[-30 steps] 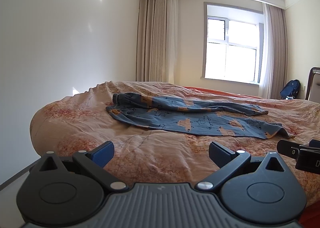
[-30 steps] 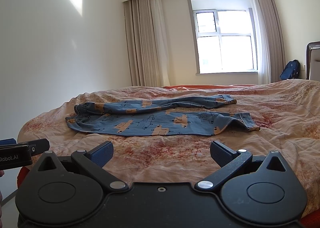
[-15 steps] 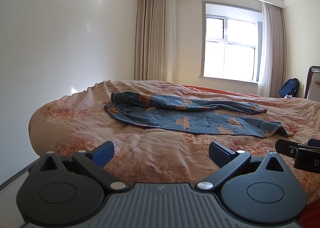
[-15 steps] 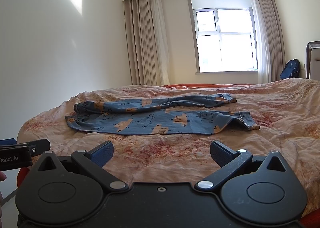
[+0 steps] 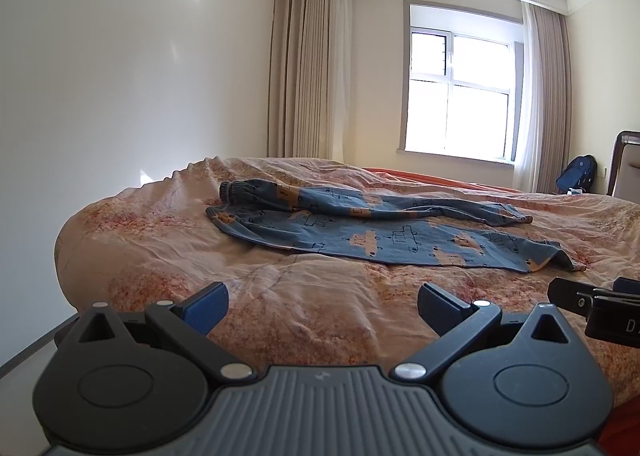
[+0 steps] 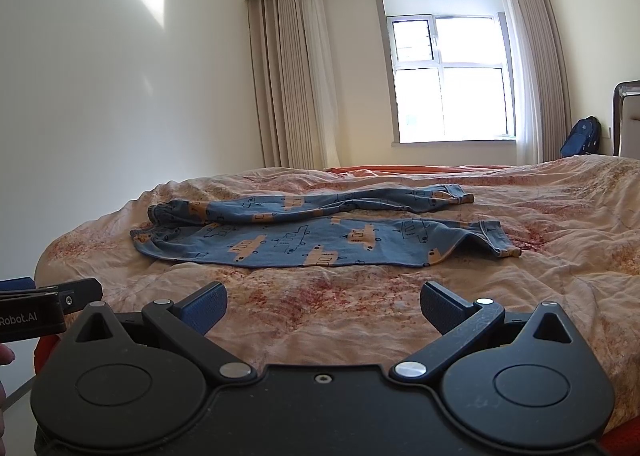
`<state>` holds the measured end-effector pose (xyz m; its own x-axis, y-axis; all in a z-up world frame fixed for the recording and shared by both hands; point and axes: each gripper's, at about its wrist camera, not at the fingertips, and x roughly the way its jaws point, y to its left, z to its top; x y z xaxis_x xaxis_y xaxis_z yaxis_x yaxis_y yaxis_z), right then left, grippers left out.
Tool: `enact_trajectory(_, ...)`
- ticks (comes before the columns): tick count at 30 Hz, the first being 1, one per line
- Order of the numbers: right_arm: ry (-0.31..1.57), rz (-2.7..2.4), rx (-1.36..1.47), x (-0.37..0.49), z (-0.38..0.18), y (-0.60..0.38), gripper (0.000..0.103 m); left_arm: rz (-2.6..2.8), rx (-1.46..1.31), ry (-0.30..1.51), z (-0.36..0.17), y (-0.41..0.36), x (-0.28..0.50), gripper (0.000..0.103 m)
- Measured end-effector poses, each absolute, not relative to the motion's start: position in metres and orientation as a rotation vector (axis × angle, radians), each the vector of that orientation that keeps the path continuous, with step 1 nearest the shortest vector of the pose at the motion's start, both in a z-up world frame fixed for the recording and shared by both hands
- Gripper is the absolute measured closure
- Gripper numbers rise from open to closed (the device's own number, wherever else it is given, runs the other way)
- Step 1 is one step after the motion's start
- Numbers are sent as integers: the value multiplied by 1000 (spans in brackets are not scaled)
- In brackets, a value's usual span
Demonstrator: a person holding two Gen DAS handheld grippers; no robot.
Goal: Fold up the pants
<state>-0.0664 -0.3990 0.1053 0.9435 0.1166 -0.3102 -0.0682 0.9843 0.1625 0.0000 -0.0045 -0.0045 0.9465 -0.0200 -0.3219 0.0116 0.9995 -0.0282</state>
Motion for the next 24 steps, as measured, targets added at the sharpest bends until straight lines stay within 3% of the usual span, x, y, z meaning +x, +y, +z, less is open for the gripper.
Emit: enact_trajectory(24,341,94,152,-66,104,-398,0,-15,-31,398,-7,-4,7,0)
